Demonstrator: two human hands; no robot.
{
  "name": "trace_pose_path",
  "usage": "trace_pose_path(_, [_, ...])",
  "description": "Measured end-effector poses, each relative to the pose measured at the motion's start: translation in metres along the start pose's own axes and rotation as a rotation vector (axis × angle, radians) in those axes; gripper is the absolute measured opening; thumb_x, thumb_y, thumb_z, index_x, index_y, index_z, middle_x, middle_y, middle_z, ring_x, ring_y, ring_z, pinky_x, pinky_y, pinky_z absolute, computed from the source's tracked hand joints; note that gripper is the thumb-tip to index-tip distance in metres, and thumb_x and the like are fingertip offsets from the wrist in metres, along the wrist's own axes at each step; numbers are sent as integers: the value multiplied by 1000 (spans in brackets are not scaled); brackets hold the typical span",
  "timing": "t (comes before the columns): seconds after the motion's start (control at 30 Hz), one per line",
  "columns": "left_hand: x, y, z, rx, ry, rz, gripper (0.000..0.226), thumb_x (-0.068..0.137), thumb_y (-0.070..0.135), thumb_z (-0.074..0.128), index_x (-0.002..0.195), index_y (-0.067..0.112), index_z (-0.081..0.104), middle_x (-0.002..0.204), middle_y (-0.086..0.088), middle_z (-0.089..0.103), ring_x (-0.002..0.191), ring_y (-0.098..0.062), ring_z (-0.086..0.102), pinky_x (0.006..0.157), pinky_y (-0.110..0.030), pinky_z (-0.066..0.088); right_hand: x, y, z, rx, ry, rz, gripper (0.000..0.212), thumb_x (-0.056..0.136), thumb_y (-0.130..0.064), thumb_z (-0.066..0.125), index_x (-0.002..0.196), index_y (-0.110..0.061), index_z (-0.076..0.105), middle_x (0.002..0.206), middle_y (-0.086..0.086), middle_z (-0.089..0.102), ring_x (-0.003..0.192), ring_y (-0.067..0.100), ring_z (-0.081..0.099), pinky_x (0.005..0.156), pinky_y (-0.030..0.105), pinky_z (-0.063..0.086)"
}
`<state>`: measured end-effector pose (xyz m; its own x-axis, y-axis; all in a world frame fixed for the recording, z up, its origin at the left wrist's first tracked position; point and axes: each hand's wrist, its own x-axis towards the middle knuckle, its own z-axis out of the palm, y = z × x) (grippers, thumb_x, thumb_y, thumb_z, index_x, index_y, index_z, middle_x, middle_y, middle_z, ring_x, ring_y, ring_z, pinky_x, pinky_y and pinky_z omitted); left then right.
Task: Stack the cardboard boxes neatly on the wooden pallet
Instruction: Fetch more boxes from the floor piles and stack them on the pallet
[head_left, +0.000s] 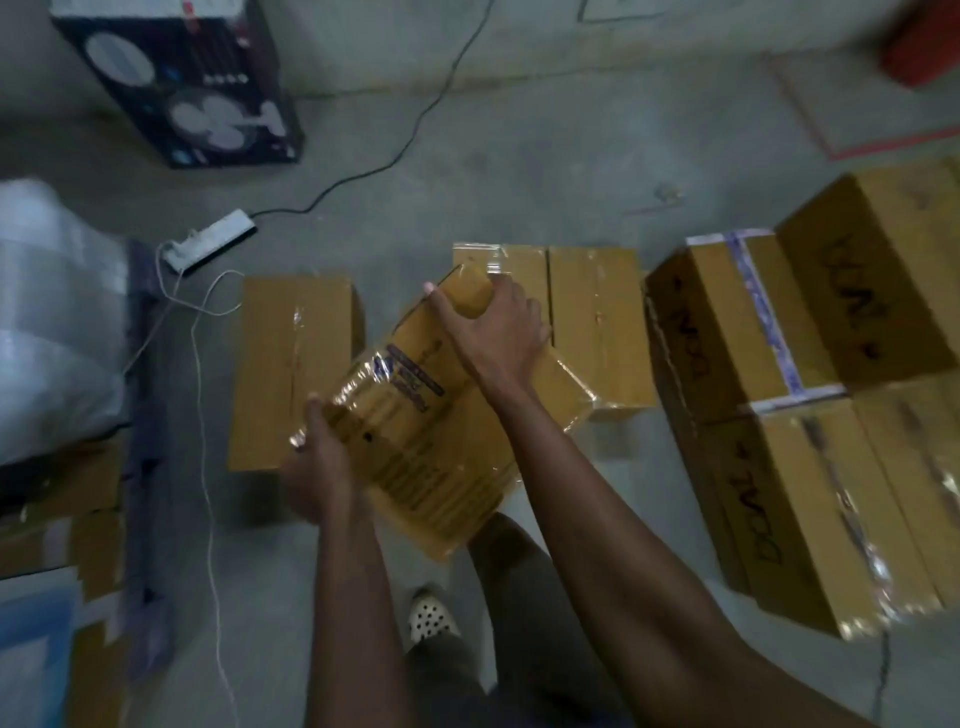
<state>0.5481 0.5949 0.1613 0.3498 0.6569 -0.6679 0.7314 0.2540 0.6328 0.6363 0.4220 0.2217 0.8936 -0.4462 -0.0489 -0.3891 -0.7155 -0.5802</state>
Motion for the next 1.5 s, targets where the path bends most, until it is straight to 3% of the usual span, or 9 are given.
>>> trace_pose_path(0.17, [-87, 50, -26, 227, 84, 319, 94, 64, 88, 47, 112, 11, 73, 123, -11, 66, 118, -32, 59, 101, -44, 47, -78, 45, -91, 205, 63, 301, 95, 75, -87, 54, 139, -17, 51, 139, 3, 57, 130, 28, 49, 109, 51, 34])
trace_pose_path(0.33, [-164, 57, -3, 335, -46, 593, 64, 62, 77, 56, 84, 20, 75, 87, 0, 73, 81, -24, 69, 81, -44, 58, -126, 106, -145, 339, 160, 547, 100, 69, -88, 57, 135, -13, 53, 136, 8, 58, 126, 31, 52, 108, 49, 41])
trace_pose_path(0.5, [-241, 42, 31, 419, -83, 737, 55, 71, 67, 69, 83, 13, 74, 84, -3, 72, 79, -25, 68, 77, -39, 58, -125, 168, -201, 451, 155, 675, 103, 63, -91, 55, 136, -19, 56, 137, 5, 60, 127, 31, 55, 104, 46, 42])
trace_pose_path(0.7, [-319, 7, 105, 456, -188, 740, 50, 73, 62, 70, 88, 15, 75, 90, -3, 74, 86, -25, 69, 80, -37, 57, -98, 253, -269, 476, 205, 743, 99, 66, -87, 58, 138, -18, 54, 138, 4, 58, 129, 31, 53, 108, 51, 41])
trace_pose_path(0.87, [-385, -28, 190, 377, -256, 634, 45, 76, 59, 72, 84, 15, 68, 88, 2, 68, 83, -19, 64, 73, -30, 49, -44, 334, -329, 429, 221, 713, 94, 64, -87, 60, 131, -21, 56, 127, 2, 63, 116, 28, 59, 95, 44, 48])
trace_pose_path(1.03, [-448, -40, 282, 236, -270, 560, 42, 64, 61, 71, 72, 20, 65, 82, 4, 72, 80, -20, 69, 80, -35, 58, 33, 391, -400, 417, 257, 598, 114, 46, -95, 51, 134, -22, 52, 135, 1, 58, 124, 28, 54, 101, 51, 46])
trace_pose_path(1.17, [-486, -28, 349, 110, -293, 541, 31, 68, 50, 76, 73, 21, 66, 71, 10, 66, 71, -10, 65, 78, -37, 60, 105, 422, -441, 469, 293, 472, 86, 65, -84, 63, 124, -23, 55, 126, -2, 58, 116, 21, 55, 97, 45, 48])
trace_pose_path(1.3, [-505, -12, 427, -18, -314, 540, 41, 58, 51, 77, 86, 23, 67, 88, 7, 69, 84, -17, 66, 85, -39, 58, 184, 454, -457, 674, 330, 464, 65, 68, -81, 67, 103, -27, 56, 105, -5, 63, 97, 18, 62, 75, 36, 51])
trace_pose_path(1.5, [-499, -39, 547, -106, -483, 490, 49, 72, 23, 90, 111, 18, 61, 104, 3, 70, 85, -10, 66, 79, -22, 57, 282, 525, -462, 746, 281, 541, 44, 90, -55, 67, 103, -17, 51, 92, -8, 57, 81, 9, 57, 55, 20, 49])
